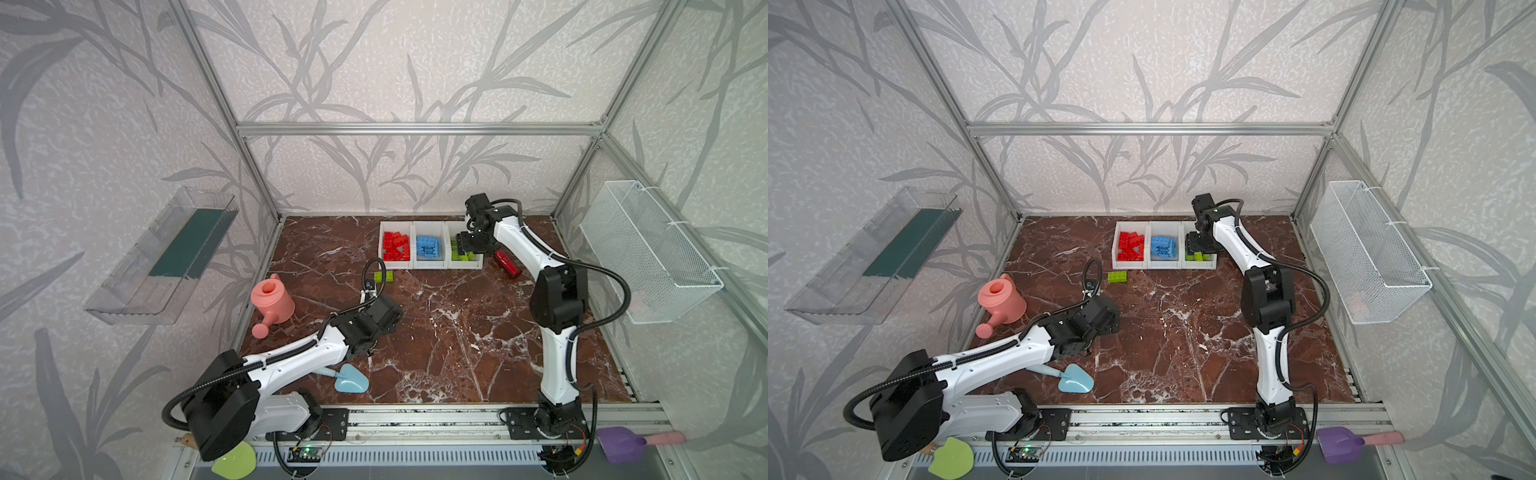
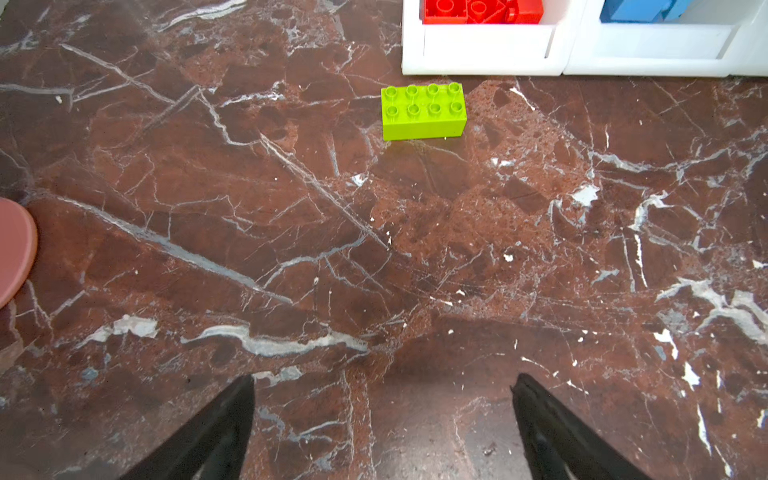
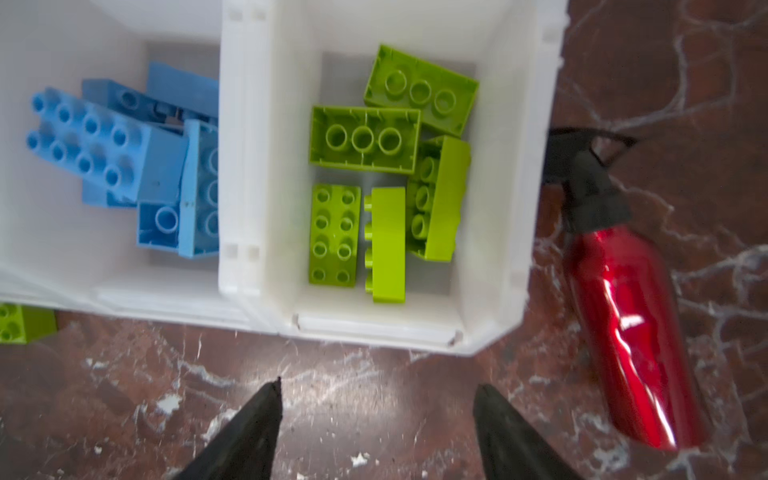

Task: Sort the legos into containers by color
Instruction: 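Grasp the last green brick with the left gripper while the right gripper withdraws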

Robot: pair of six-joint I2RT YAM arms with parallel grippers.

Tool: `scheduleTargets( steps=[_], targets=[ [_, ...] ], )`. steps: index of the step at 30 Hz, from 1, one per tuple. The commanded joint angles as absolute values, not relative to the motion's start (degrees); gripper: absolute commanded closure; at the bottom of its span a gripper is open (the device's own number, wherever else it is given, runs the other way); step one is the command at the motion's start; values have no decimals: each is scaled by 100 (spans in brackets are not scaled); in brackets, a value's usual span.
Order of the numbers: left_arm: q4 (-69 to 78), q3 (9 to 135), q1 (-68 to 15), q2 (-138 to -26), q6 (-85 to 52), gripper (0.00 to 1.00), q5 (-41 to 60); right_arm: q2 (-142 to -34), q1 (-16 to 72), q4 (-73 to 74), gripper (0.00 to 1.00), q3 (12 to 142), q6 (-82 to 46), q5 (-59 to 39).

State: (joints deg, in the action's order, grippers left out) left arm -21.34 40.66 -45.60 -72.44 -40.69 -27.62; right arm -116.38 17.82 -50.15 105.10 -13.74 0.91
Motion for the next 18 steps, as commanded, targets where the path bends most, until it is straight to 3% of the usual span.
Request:
scheduleTargets(
  steps=[1, 6, 13, 18],
  targets=[
    [-2378, 4316, -4493, -7284, -4285, 2, -2777, -10246, 1827, -3839, 19, 9388, -1456, -161],
    [-2598, 4797, -4381, -7482, -4118, 1, -2792, -8320, 1846, -2237, 8, 7098, -1745, -409],
    [-2775, 5433, -4031, -8138, -3885, 1, -2602, -6317, 1890, -1020, 7, 4801, -2542, -846],
    [-2799, 5906, -3763, -8777, -3687, 1, -2451, -5615, 1926, -424, 7, 3652, -2930, -1169]
  ],
)
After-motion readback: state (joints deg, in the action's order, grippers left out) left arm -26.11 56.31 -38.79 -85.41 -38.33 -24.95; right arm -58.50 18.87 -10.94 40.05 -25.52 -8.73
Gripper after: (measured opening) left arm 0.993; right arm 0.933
